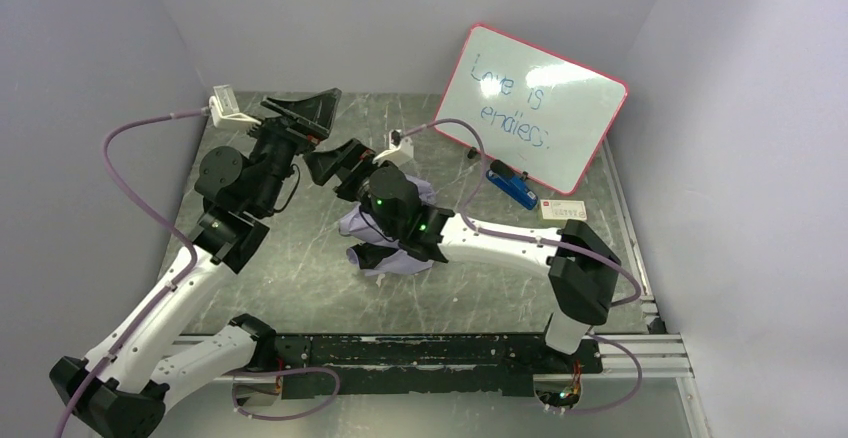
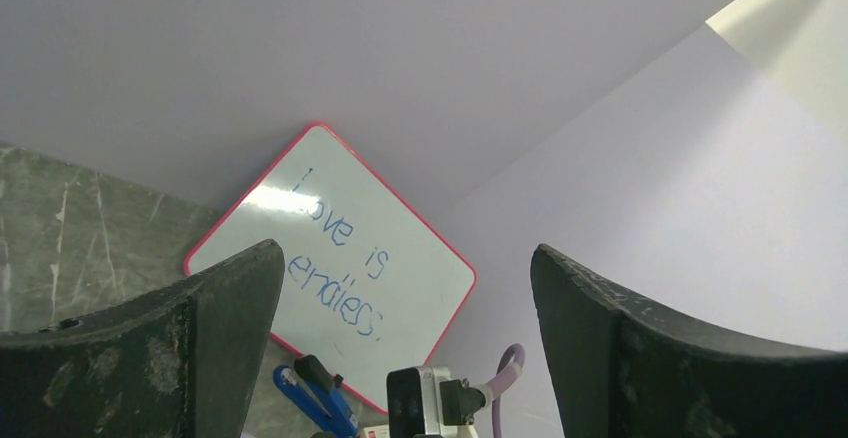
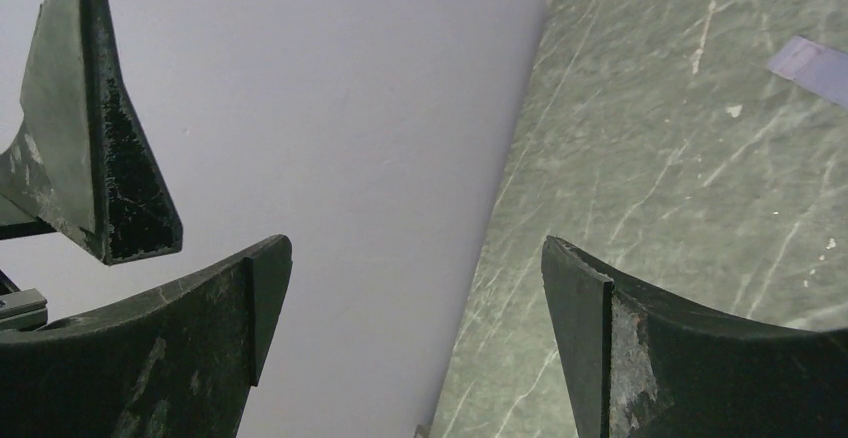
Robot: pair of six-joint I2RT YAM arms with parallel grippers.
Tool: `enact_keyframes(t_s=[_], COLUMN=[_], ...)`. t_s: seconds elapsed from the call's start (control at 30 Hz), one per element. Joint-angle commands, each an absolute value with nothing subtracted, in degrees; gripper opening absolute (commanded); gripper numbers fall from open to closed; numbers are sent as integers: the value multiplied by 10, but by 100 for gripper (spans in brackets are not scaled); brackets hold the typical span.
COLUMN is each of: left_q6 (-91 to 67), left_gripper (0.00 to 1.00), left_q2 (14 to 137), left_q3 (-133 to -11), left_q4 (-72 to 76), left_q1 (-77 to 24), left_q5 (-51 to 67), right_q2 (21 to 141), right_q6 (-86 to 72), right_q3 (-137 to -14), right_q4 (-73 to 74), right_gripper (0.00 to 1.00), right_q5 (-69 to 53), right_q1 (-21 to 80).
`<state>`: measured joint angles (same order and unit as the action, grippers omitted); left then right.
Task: Put away the umbrella
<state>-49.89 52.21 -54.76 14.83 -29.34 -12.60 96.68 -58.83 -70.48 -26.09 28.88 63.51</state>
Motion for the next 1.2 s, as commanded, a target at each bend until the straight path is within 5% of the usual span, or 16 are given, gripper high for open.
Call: enact_keyframes(t_s=[0.0,0.53,1.17], left_q6=[-461,-421,-426], left_gripper=[97,97,97], left_q2=[515,506,581], left_q3=[-539,-540,-613], left_q4=[195,183,197], left_q1=[-294,-296,-296], left_q5=[-106,-119,-74], right_q2=[986,1017,998], right_q6=[-569,-711,-719], right_q3=[-732,-650,-684], right_q4=[-287,-476,-419], right_gripper=[100,100,100], right_q5=[272,146,108], right_q1=[637,609,578])
